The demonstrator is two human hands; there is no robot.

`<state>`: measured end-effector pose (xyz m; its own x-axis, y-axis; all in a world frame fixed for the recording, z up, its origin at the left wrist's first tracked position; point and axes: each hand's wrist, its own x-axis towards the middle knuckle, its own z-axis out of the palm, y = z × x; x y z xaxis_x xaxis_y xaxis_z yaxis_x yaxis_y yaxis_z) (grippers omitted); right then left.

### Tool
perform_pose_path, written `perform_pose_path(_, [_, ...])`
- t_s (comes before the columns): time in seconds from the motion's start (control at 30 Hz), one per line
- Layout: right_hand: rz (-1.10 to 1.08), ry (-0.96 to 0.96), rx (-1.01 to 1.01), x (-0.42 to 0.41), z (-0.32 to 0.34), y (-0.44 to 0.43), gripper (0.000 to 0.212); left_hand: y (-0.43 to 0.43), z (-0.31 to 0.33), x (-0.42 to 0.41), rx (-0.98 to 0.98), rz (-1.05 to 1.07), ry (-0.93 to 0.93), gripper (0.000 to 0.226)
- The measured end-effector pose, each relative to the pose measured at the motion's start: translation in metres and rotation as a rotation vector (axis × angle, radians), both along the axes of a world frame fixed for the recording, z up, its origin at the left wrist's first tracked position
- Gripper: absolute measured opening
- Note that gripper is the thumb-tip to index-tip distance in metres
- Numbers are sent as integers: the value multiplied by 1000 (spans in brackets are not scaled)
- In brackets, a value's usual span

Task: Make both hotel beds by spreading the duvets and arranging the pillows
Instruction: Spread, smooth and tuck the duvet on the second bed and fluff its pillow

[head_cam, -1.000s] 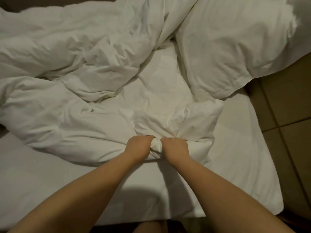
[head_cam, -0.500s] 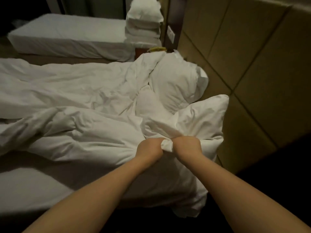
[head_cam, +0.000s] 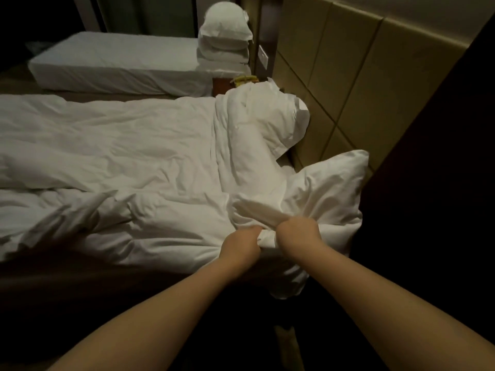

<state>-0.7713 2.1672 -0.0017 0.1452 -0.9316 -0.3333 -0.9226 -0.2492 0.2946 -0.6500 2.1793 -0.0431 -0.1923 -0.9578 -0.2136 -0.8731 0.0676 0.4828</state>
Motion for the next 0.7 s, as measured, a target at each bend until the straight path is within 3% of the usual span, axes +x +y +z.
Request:
perform_pose_path(0.13, [27, -6, -60, -8, -8, 20, 29, 13, -12, 3, 14, -85, 81, 35])
perform_pose_path(0.23, [89, -11, -57, -10, -24, 37, 29, 16, -3, 4, -41, -94, 129, 64])
perform_pose_path(0.33, [219, -81, -139, 0, -33, 46, 28, 10, 13, 8, -214, -283, -23, 92])
perform_pose_path(0.43, [387, -129, -250, 8, -37, 54, 17, -8, 17, 20, -42, -442, -175, 116])
perform_pose_path(0.47, [439, -133, -276, 6, -41, 54, 21, -14, 21, 24, 73, -449, -112, 117])
perform_pose_path(0.53, [554, -123, -310, -3, -49, 54, 21, -28, 30, 28, 255, -333, 202, 99])
perform_pose_path(0.57, [617, -138, -331, -6, -52, 54, 19, -34, 33, 28, 228, -235, 317, 91])
perform_pose_path(0.63, [724, -174, -340, -5, -53, 54, 16, -44, 38, 25, 72, -102, 359, 95])
perform_pose_path(0.7, [804, -229, -369, 3, -57, 55, 14, -49, 40, 17, 96, -124, 375, 97])
